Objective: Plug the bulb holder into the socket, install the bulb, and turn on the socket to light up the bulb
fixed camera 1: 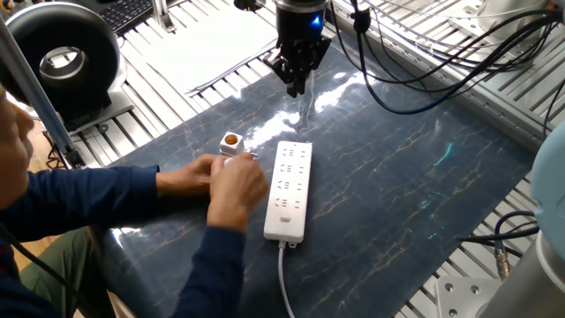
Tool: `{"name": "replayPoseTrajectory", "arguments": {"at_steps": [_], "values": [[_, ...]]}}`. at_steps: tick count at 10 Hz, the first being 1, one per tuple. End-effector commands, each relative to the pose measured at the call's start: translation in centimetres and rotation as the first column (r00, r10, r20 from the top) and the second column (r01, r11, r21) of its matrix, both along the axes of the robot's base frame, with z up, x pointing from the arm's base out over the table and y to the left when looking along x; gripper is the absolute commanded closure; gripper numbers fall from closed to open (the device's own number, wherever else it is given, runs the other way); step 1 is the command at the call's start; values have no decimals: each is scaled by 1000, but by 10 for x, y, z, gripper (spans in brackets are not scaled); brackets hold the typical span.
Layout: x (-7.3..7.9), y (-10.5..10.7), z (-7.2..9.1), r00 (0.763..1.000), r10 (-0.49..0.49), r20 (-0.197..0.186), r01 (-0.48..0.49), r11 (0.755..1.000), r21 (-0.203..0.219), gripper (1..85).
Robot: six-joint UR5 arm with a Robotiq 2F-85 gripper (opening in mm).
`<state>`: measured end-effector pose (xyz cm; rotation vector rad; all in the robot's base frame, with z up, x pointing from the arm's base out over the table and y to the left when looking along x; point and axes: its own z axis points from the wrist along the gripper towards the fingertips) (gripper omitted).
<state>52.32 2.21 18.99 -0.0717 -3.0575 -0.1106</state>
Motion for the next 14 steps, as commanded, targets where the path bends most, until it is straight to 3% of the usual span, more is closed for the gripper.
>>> {"name": "replayPoseTrajectory", "arguments": {"at_steps": [1, 4, 6, 7, 8, 9, 10, 11, 12, 13, 14], "values": [[-1, 5, 2, 1000, -5, -4, 5, 1000, 18, 843], [1, 2, 1, 1000, 2, 5, -2, 1000, 8, 843], [14, -29, 0, 996, 80, 50, -74, 991, -109, 843], [8, 4, 1, 1000, 2, 29, -2, 1000, 14, 843], [6, 61, 13, 993, -117, -13, 117, 966, 230, 843], [6, -15, 0, 999, 43, 25, -42, 997, -57, 843], [8, 8, 1, 999, -17, 27, 16, 999, 29, 843], [11, -3, 0, 998, 40, 43, -39, 999, -9, 843], [15, -6, 1, 998, 12, 59, -11, 1000, -24, 843], [14, -12, 0, 995, 79, 57, -77, 996, -41, 843], [21, -64, 5, 984, 169, 52, -151, 957, -247, 843]]}}
